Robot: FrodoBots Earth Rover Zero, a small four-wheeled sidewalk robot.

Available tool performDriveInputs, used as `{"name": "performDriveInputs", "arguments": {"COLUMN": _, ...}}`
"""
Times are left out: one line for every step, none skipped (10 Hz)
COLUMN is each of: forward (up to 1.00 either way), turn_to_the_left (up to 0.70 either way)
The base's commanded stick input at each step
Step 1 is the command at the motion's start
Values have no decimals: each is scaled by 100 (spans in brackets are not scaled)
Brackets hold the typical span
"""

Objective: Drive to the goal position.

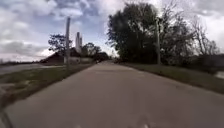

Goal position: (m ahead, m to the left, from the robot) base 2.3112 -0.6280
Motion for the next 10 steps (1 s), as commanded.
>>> {"name": "performDriveInputs", "arguments": {"forward": 70, "turn_to_the_left": 12}}
{"name": "performDriveInputs", "arguments": {"forward": 70, "turn_to_the_left": 9}}
{"name": "performDriveInputs", "arguments": {"forward": 70, "turn_to_the_left": 5}}
{"name": "performDriveInputs", "arguments": {"forward": 70, "turn_to_the_left": 1}}
{"name": "performDriveInputs", "arguments": {"forward": 70, "turn_to_the_left": 0}}
{"name": "performDriveInputs", "arguments": {"forward": 70, "turn_to_the_left": 0}}
{"name": "performDriveInputs", "arguments": {"forward": 70, "turn_to_the_left": 0}}
{"name": "performDriveInputs", "arguments": {"forward": 70, "turn_to_the_left": 0}}
{"name": "performDriveInputs", "arguments": {"forward": 70, "turn_to_the_left": 0}}
{"name": "performDriveInputs", "arguments": {"forward": 70, "turn_to_the_left": 0}}
